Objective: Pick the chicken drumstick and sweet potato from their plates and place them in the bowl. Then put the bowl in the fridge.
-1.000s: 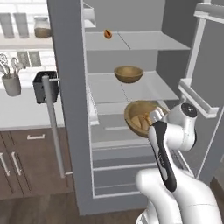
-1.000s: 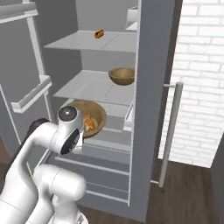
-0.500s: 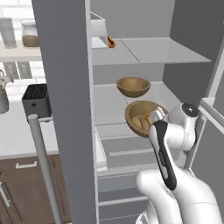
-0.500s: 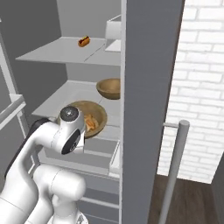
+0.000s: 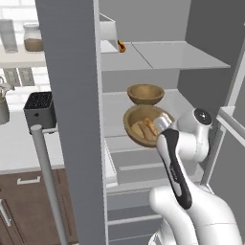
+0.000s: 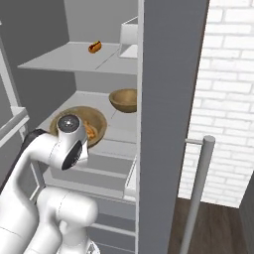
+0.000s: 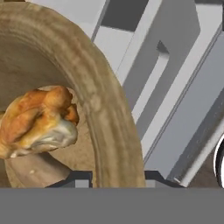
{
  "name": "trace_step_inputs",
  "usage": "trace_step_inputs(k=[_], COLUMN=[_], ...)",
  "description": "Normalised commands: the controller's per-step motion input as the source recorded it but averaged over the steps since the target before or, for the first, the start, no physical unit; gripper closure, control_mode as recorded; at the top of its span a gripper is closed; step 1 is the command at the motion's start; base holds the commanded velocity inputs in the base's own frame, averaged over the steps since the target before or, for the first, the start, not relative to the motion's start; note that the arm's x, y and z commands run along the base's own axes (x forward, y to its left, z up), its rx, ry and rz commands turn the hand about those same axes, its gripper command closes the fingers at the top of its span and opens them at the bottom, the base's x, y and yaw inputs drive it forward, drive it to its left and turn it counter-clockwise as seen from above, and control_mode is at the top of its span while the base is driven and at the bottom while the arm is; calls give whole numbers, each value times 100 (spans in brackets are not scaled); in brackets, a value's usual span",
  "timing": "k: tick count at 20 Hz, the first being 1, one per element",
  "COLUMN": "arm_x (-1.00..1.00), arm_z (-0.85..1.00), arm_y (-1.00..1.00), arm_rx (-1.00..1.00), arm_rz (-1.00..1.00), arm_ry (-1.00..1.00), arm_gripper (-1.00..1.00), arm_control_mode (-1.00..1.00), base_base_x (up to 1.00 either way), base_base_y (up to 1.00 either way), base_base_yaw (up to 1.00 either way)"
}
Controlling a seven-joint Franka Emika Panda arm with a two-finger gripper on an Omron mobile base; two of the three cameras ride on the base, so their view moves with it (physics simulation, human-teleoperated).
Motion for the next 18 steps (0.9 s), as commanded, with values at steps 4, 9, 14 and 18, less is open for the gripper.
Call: trace_step_inputs(k=[4, 9, 14, 18], arm_x=[45, 94, 96, 82], arm_z=[12, -2, 0, 1], arm_y=[15, 32, 34, 23], arm_rx=[0, 0, 0, 0], arm_rz=[1, 0, 0, 0], arm_ry=[-10, 2, 16, 19], arm_gripper=[100, 100, 100, 100], arm_control_mode=[-100, -100, -100, -100], base_base_x=[0, 0, 0, 0], base_base_y=[0, 0, 0, 0], base_base_yaw=[0, 0, 0, 0])
